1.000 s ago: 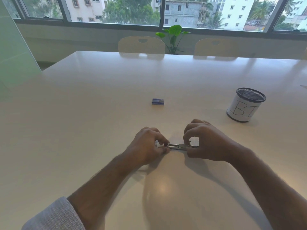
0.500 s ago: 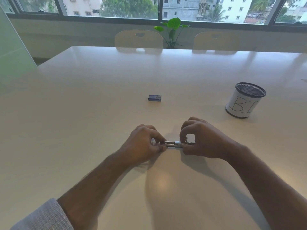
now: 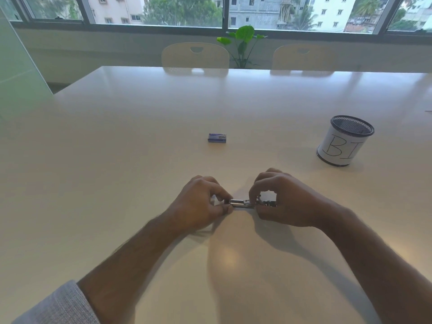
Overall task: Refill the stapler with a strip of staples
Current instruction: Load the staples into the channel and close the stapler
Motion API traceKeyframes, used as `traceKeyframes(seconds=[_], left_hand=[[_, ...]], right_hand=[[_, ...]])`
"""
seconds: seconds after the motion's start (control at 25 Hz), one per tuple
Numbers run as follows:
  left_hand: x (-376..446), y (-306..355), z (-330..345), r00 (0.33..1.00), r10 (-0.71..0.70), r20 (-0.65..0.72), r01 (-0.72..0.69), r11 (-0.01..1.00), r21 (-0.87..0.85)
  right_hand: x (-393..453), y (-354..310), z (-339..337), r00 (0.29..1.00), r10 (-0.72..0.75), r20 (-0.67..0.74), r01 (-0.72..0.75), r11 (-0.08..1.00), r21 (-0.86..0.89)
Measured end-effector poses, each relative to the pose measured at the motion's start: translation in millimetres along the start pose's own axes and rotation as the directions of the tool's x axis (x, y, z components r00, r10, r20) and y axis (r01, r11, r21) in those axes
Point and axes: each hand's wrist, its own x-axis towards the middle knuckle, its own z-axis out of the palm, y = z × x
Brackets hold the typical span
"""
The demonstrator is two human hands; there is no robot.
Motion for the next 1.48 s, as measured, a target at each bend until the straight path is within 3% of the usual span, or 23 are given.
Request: traceKeyframes(seconds=[0.4, 0.68, 0.96, 1.04, 1.2, 1.32, 1.48], left_hand=[[-1, 1, 1, 1.000, -0.007, -0.004, 0.007, 1.000, 0.007], [2, 1, 2, 1.000, -0.029, -0.012, 0.029, 1.000, -0.013], [3, 0, 0, 0.999, -0.035, -0.021, 0.035, 0.999, -0.012], [3, 0, 0, 0.999, -0.043, -0.022, 0.043, 0.999, -0.011], [3, 1, -1, 0.999, -0.042, -0.015, 0.042, 0.999, -0.001], [2, 2, -2, 0.999, -0.040, -0.013, 0.040, 0.999, 0.002], [2, 2, -2, 0.999, -0.042, -0.014, 0.042, 0.999, 0.004]], right_hand=[[2, 0, 3, 0.999, 0.036, -0.006, -0.035, 0.999, 0.012], [-1, -7, 1, 0.995, 0.071, -0.066, -0.076, 0.994, -0.079], [-4, 5, 2, 0.916, 0.334, -0.224, -0.270, 0.924, 0.271], [-6, 8, 0, 0.923, 0.317, -0.218, -0.248, 0.924, 0.292], [-8, 0, 7, 0.976, 0.144, -0.163, -0.079, 0.932, 0.355], [-5, -5, 13, 0.992, 0.012, -0.123, 0.003, 0.992, 0.126], [-4, -9, 8, 0.997, -0.005, -0.071, 0.003, 1.000, -0.031]])
